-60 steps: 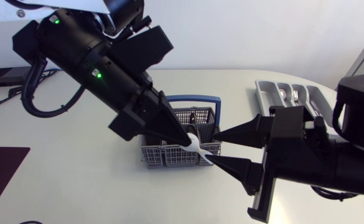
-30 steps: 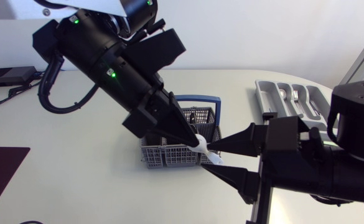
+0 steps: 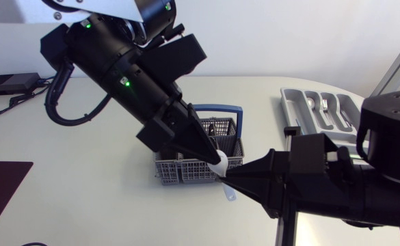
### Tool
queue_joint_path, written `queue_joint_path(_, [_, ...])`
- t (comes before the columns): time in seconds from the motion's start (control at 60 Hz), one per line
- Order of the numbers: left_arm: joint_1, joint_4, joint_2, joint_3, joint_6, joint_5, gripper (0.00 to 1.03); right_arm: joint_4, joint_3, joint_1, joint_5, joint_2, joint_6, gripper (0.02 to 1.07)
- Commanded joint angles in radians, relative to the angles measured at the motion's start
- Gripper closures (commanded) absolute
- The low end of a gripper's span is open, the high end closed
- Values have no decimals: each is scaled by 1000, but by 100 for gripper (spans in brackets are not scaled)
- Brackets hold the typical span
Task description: Sort the cutlery from the basket into the organizer compartments.
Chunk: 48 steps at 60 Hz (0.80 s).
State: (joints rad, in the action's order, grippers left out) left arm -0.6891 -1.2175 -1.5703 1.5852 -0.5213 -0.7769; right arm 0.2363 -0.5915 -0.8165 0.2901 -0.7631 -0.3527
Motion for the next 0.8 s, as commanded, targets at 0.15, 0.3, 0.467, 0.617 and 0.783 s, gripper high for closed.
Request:
queue_joint_path(0.15, [42,3,-4,67,-5,-2,18,66,19,19,-35,24,-5,101])
queue_joint_path(0.3, [106,69,24,45,3,-1,14,100,36,96,-54,61,-42,101])
queue_joint_path(0.467, [131,230,67,-67,1,110,14,109,90,263,-57,97,-134,101])
queue_joint_path(0.617, [79,342,82,-151,1,271,14,106,139,456,-16,134,-239,101])
queue_joint_path(0.783, [-6,457,89,-232,-16,427,14,97,157,815,175,85,-407,101])
